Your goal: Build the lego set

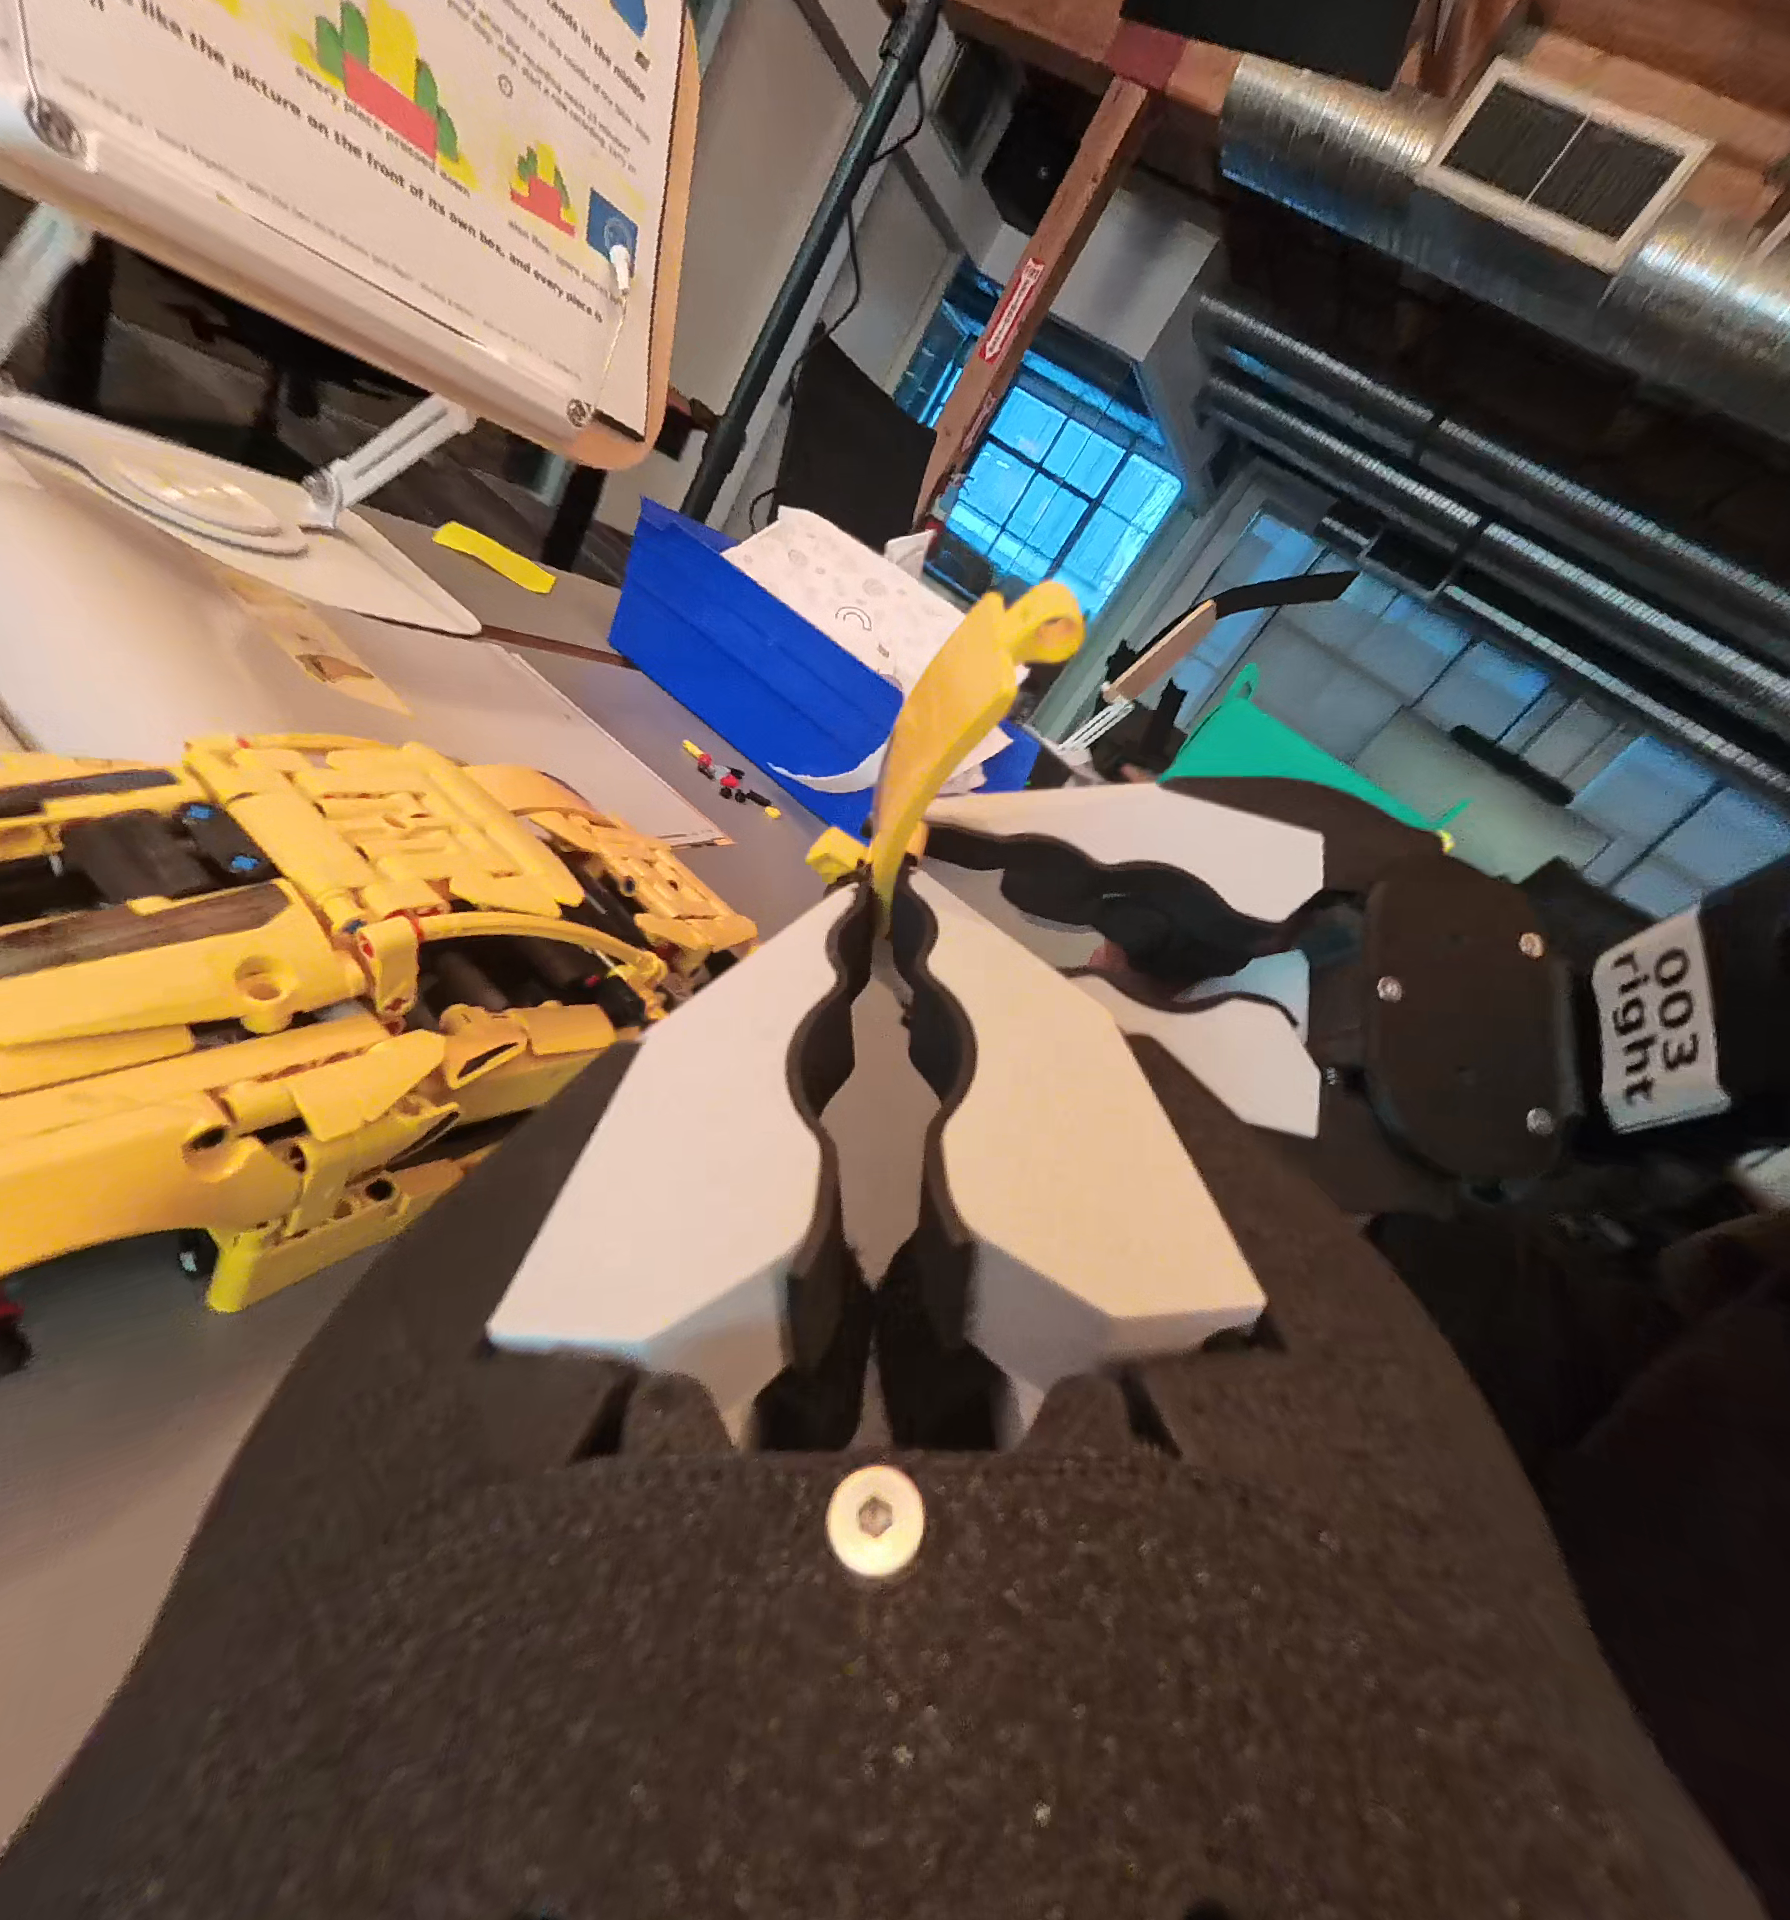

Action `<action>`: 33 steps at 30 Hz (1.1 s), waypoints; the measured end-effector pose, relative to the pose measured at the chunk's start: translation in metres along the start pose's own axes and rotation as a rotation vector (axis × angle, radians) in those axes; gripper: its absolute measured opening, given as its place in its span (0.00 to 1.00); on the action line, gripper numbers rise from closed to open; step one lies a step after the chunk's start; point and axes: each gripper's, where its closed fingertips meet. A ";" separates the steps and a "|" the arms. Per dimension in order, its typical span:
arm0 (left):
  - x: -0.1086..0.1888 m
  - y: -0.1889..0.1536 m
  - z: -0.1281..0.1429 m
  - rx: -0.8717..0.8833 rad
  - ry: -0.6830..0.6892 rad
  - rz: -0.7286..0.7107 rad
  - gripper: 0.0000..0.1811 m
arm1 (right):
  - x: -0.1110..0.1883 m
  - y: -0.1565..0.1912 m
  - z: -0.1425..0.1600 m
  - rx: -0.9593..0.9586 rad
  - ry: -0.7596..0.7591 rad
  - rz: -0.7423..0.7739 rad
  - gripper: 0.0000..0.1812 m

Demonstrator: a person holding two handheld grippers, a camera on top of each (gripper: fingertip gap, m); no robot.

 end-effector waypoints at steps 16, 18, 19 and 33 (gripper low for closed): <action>0.007 -0.015 -0.021 0.380 -0.138 0.289 0.01 | 0.010 -0.011 -0.024 -0.089 -0.244 0.001 0.12; 0.006 -0.015 -0.020 0.402 -0.135 0.300 0.01 | 0.011 -0.011 -0.023 -0.018 -0.228 0.028 0.12; 0.006 -0.015 -0.019 0.400 -0.130 0.296 0.01 | 0.011 -0.011 -0.022 -0.022 -0.194 0.030 0.12; 0.003 -0.019 -0.010 -0.294 -0.033 -0.020 0.01 | 0.013 -0.010 -0.011 0.051 -0.093 0.037 0.09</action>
Point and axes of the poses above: each gripper's, where its closed fingertips meet, x back along the fingers, z out of its underside, y = z × x across the jaws, and after that the axes turned 1 degree about -z, right-handed
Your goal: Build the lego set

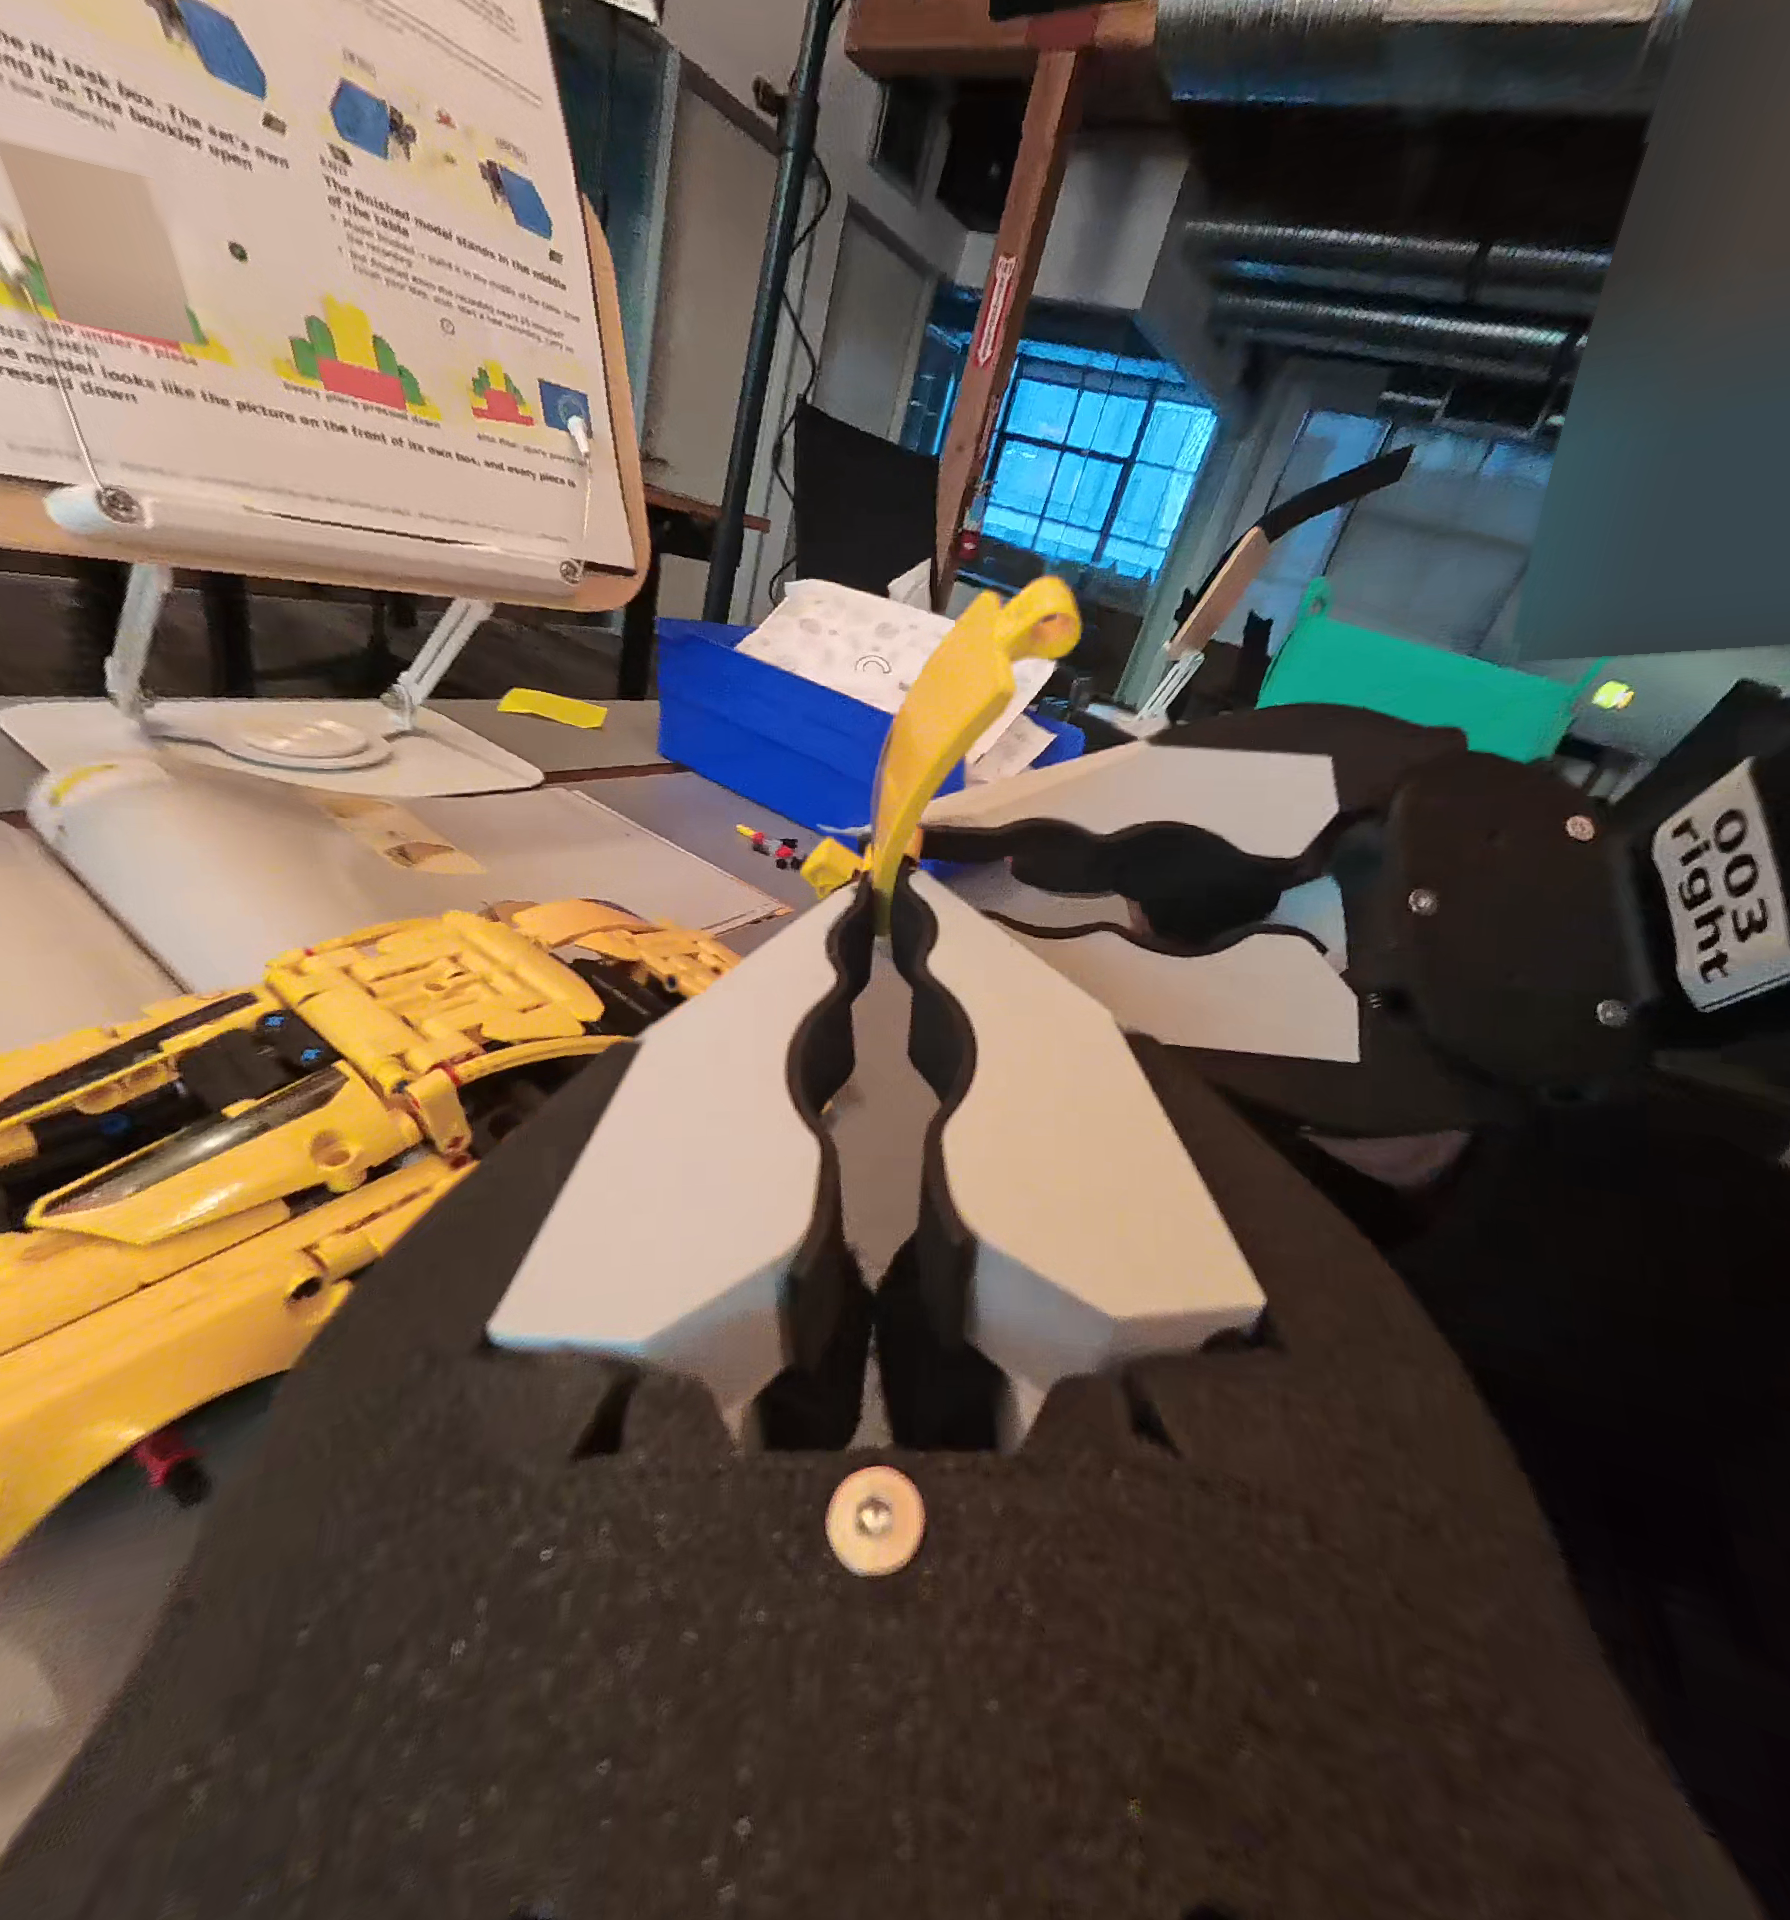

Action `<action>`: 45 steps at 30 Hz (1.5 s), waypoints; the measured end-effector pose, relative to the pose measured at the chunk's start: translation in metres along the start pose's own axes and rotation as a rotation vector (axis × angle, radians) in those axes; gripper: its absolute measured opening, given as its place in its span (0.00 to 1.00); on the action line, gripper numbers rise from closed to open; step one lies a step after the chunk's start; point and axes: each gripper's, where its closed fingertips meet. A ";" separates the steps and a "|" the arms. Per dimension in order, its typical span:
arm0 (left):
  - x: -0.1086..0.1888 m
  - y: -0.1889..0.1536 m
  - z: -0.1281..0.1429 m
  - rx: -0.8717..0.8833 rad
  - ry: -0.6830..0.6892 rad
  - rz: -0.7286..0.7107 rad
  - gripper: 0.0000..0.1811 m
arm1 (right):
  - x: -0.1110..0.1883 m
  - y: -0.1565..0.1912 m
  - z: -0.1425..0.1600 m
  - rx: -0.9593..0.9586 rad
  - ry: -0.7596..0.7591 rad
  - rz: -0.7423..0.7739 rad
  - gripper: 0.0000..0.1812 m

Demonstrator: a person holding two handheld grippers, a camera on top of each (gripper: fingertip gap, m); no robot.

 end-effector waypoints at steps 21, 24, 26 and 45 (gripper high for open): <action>-0.001 0.000 -0.004 -0.096 -0.018 -0.091 0.01 | -0.004 0.002 -0.004 -0.252 0.010 -0.060 0.12; -0.001 0.000 -0.004 -0.109 -0.014 -0.106 0.01 | -0.004 0.001 -0.003 -0.205 0.033 -0.040 0.11; -0.001 0.001 -0.004 -0.119 -0.007 -0.113 0.01 | -0.005 0.002 -0.002 -0.208 0.042 -0.045 0.11; 0.006 0.002 -0.007 0.113 -0.009 0.105 0.01 | 0.002 0.017 -0.004 -0.343 -0.080 -0.254 0.00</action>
Point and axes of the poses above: each gripper's, where its closed fingertips meet, x back along the fingers, z out of its underside, y = z × x across the jaws, and after that the axes turned 1 degree about -z, right-handed
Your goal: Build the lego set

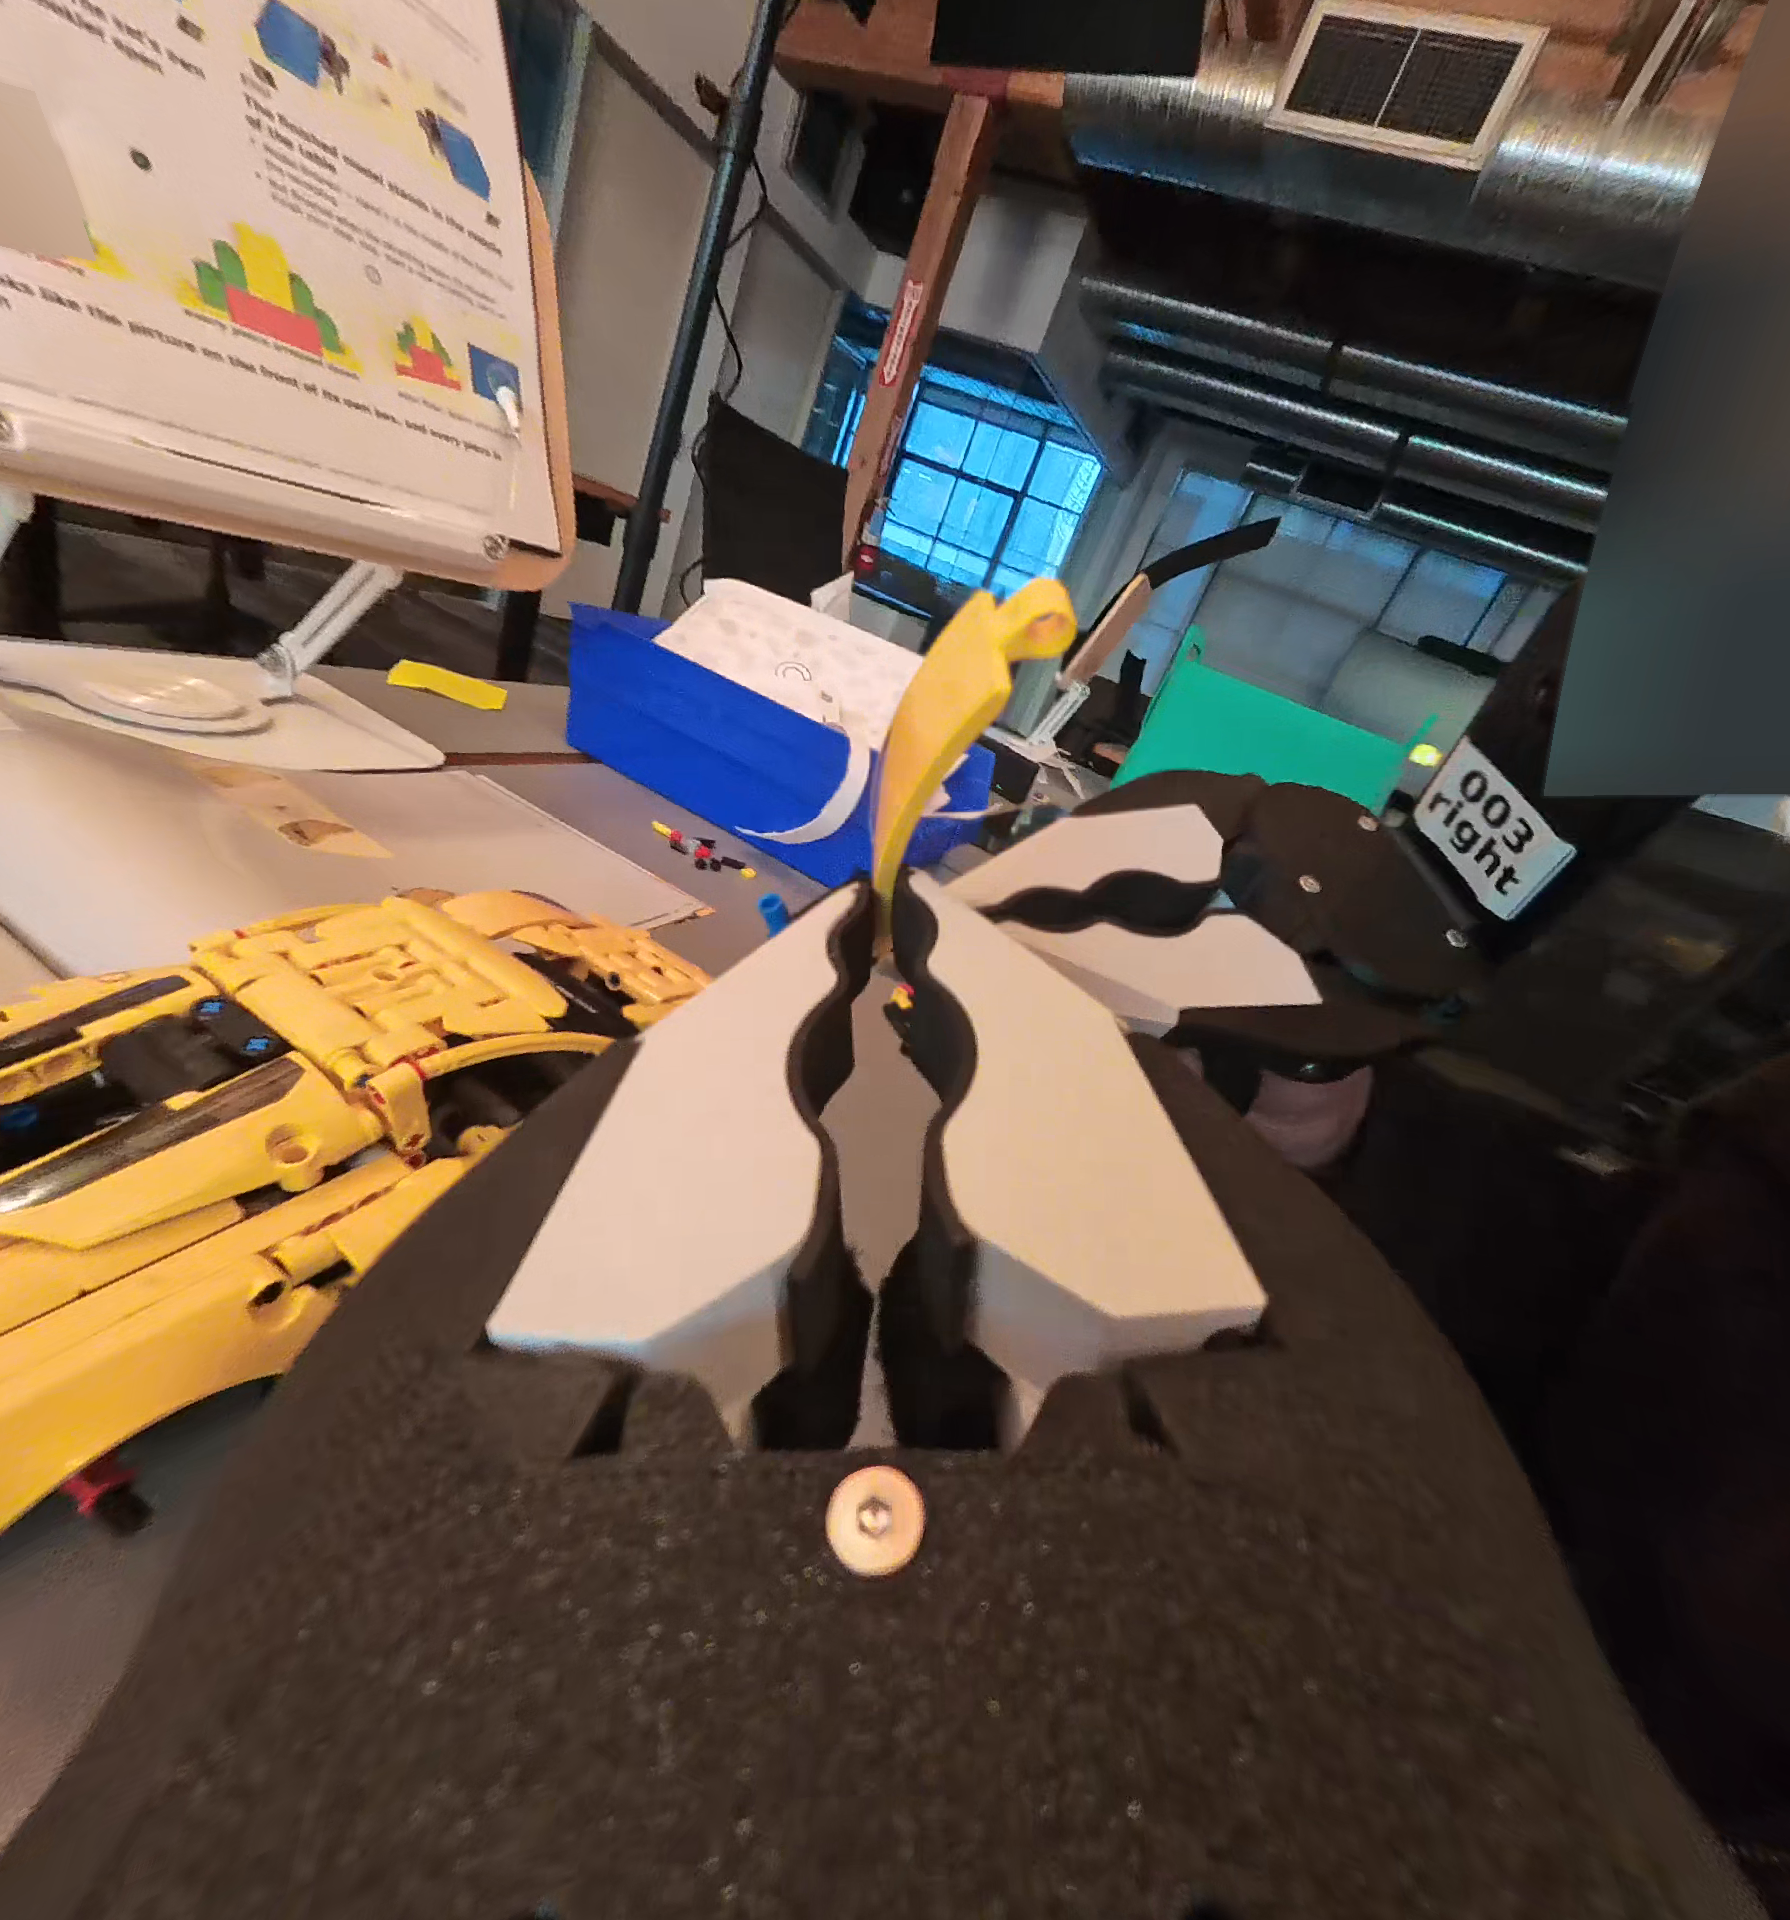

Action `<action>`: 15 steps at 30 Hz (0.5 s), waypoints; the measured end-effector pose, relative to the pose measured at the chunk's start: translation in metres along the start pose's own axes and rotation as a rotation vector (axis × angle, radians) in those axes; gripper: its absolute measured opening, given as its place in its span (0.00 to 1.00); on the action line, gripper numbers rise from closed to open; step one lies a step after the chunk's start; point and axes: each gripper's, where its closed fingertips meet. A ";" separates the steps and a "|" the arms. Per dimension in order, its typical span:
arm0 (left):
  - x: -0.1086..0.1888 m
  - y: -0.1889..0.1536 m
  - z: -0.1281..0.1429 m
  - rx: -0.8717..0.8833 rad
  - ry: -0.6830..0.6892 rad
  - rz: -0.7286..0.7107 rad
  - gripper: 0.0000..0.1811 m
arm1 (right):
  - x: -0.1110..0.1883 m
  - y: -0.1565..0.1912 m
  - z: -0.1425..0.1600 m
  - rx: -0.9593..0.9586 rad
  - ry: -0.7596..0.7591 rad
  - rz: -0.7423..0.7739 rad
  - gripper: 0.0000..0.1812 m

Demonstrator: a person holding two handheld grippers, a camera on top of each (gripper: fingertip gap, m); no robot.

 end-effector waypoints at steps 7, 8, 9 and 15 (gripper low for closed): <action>0.000 -0.009 0.013 0.044 0.088 0.094 0.01 | 0.005 0.017 0.000 0.072 -0.020 -0.094 0.00; 0.003 -0.010 0.017 0.037 0.120 0.093 0.01 | 0.006 0.023 0.007 0.076 0.007 -0.139 0.00; 0.007 -0.007 0.019 0.027 0.143 0.076 0.01 | 0.008 0.028 0.020 0.070 0.068 -0.192 0.00; 0.052 0.025 0.026 0.040 0.316 0.007 0.01 | 0.008 0.027 0.089 -0.304 0.363 -0.300 0.09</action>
Point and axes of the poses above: each gripper's, where its closed fingertips meet, x back along the fingers, z out of its underside, y = z × x across the jaws, and after that the axes turned 1 degree about -z, right-handed
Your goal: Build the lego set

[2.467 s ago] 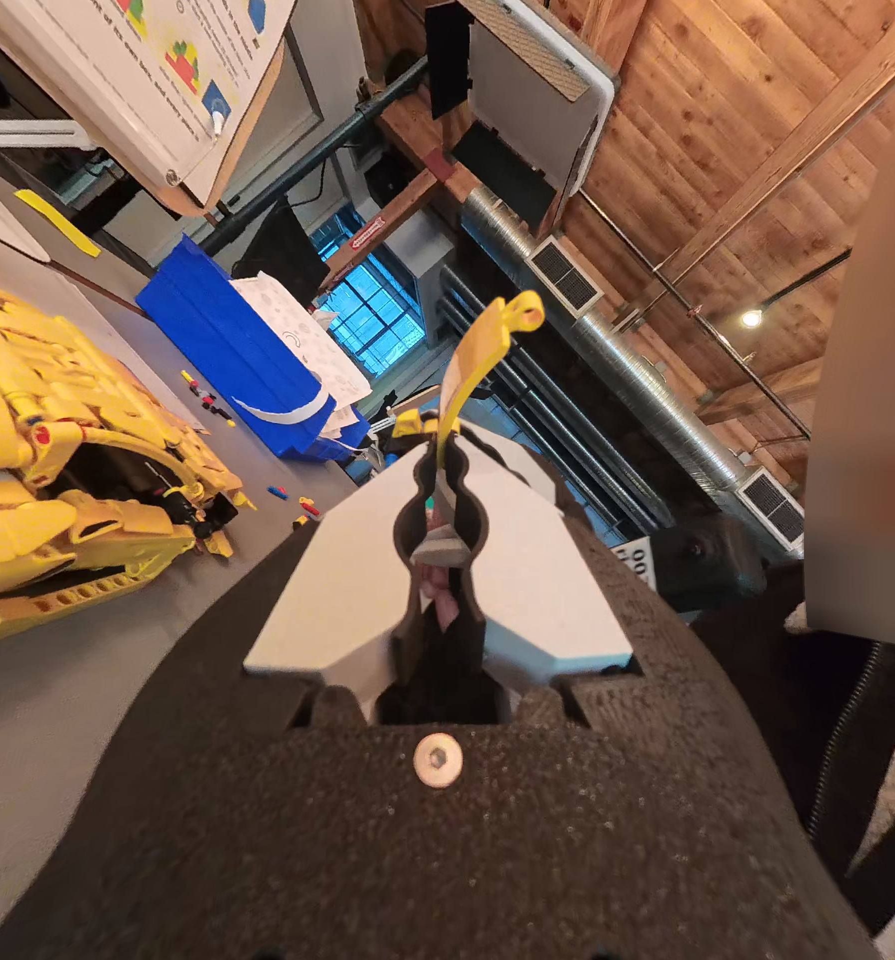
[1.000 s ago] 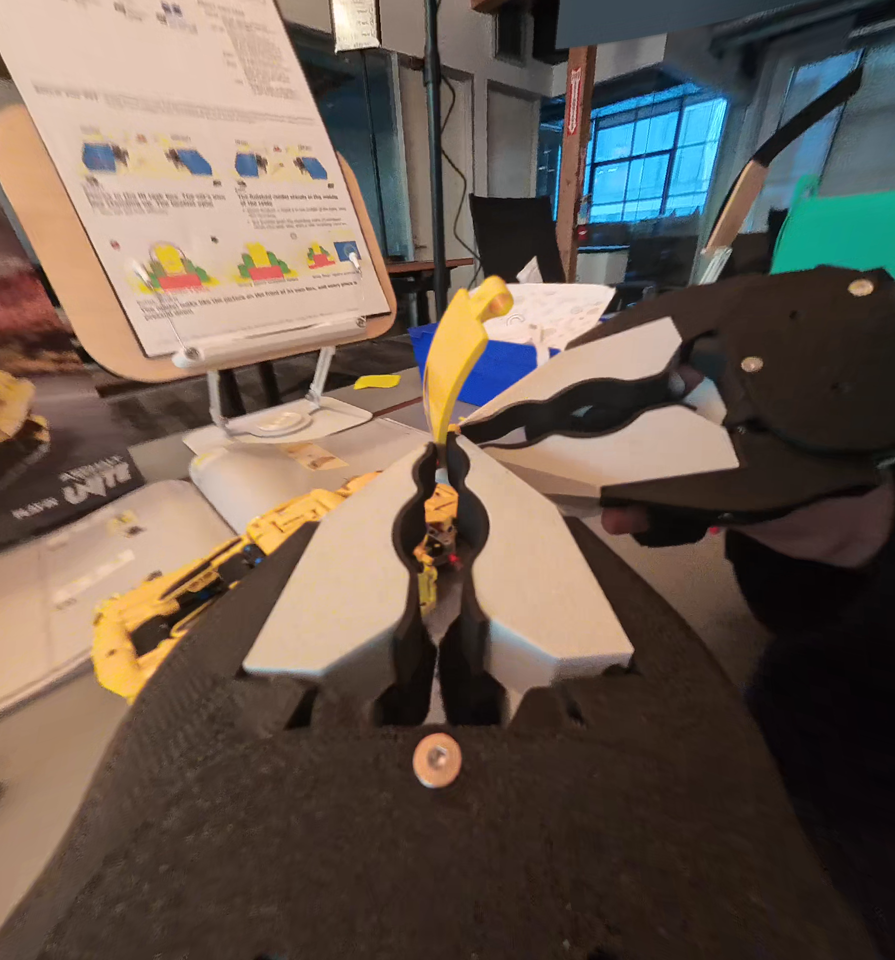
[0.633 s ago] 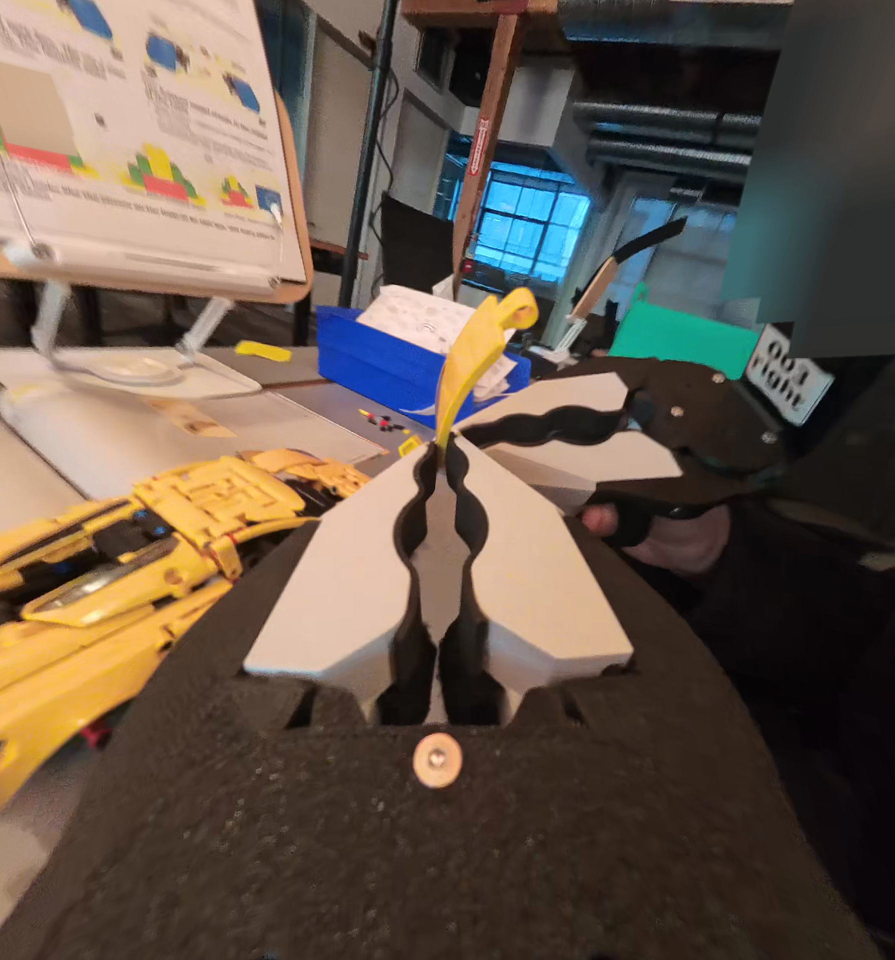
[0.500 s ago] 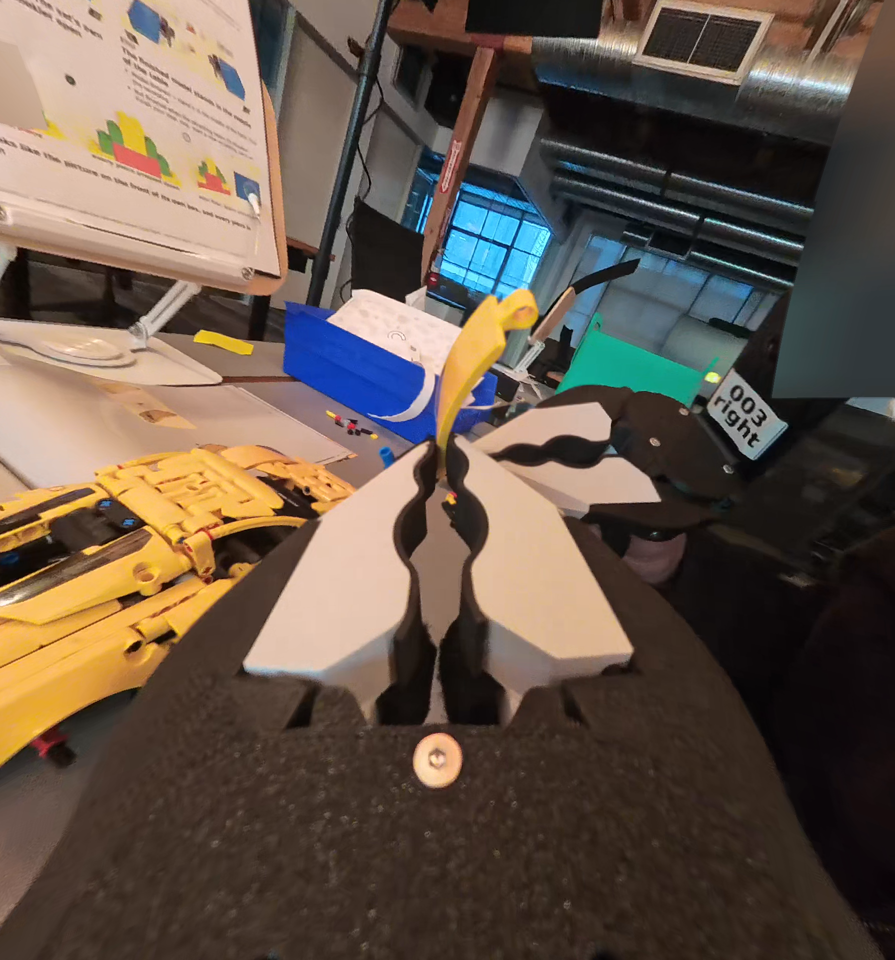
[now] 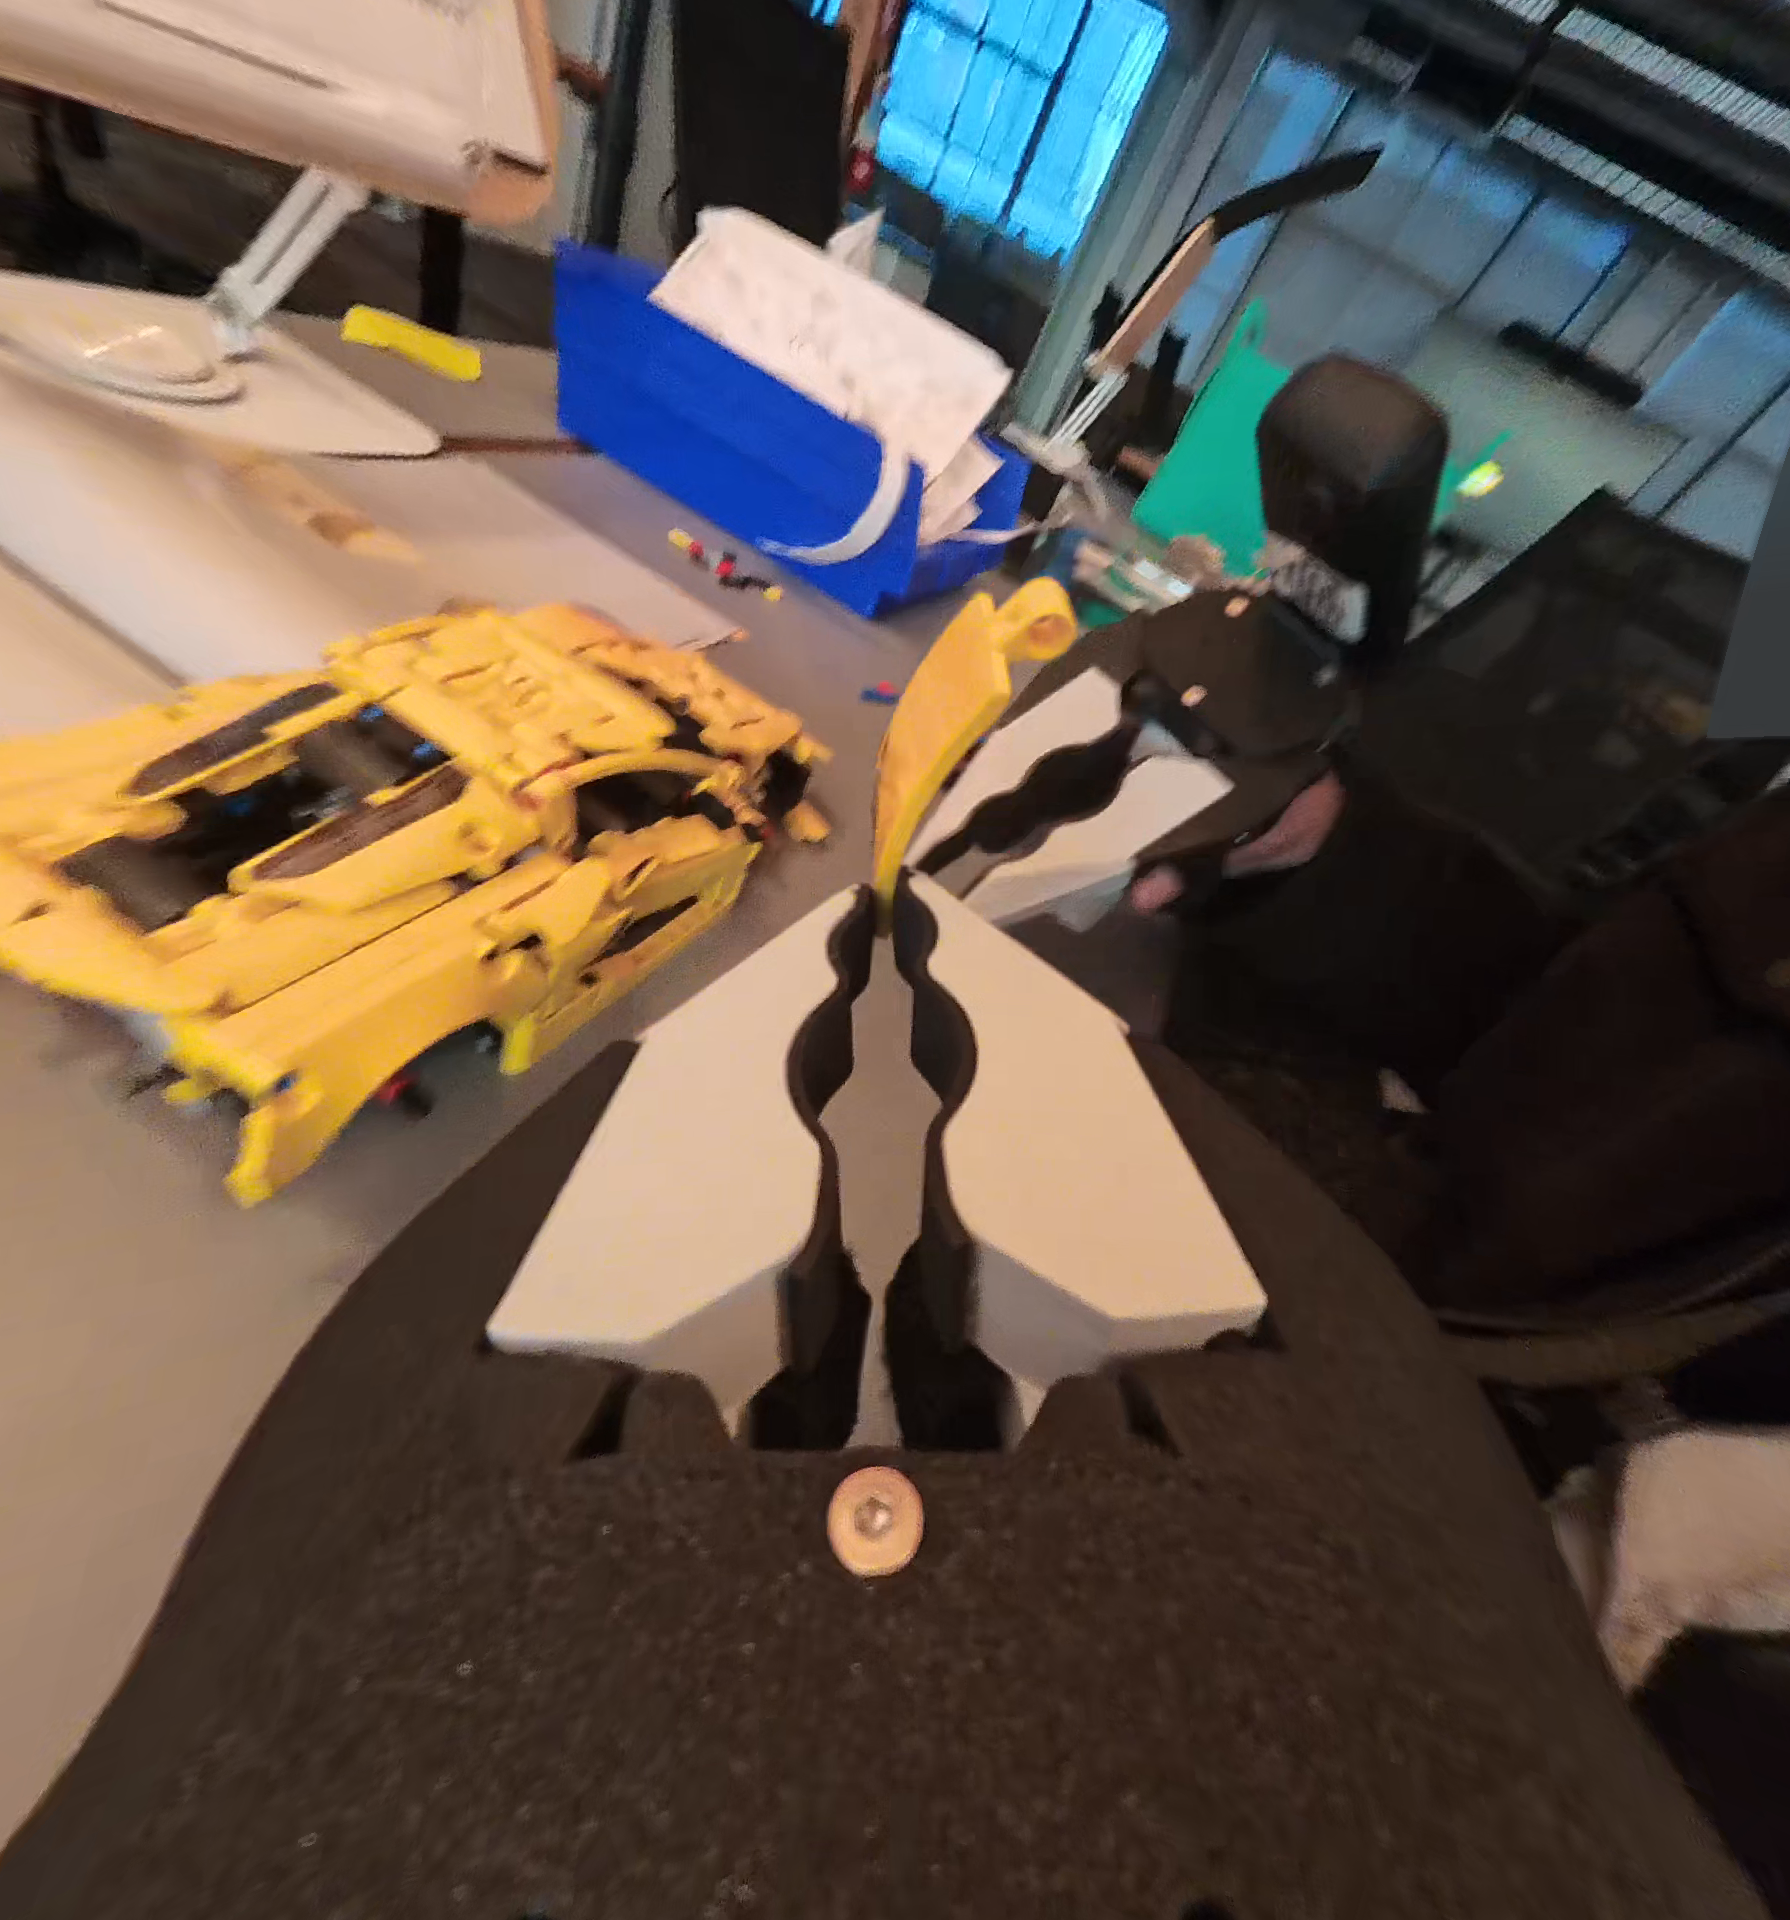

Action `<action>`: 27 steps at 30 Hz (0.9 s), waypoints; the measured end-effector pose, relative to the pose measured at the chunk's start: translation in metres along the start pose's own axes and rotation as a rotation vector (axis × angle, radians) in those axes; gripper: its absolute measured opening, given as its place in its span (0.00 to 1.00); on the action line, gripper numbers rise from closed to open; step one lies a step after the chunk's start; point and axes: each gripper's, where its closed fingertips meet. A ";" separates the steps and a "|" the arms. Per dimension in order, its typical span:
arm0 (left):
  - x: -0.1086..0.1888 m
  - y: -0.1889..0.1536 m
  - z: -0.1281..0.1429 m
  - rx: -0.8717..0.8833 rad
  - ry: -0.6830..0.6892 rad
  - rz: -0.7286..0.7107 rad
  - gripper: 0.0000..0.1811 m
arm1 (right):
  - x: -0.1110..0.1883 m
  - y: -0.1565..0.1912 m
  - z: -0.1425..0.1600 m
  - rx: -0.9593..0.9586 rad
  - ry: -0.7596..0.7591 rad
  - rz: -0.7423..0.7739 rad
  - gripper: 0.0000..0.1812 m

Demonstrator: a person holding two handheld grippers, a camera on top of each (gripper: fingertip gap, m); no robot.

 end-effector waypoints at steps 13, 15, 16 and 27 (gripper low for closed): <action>0.020 0.038 0.007 0.078 -0.054 -0.072 0.01 | -0.061 0.014 -0.017 0.113 0.162 -0.057 0.11; 0.021 0.038 0.007 0.081 -0.060 -0.073 0.01 | -0.064 0.012 -0.012 0.140 0.193 -0.065 0.11; 0.021 0.039 0.007 0.084 -0.058 -0.074 0.01 | -0.064 0.010 -0.010 0.135 0.204 -0.070 0.11; 0.019 0.038 0.014 0.080 -0.026 -0.073 0.01 | -0.039 0.046 -0.017 -0.004 0.097 -0.287 0.11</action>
Point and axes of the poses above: each gripper's, where its closed fingertips meet, x back along the fingers, z out of its underside, y = z × x across the jaws, and after that the axes turned 1 degree about -z, right-handed
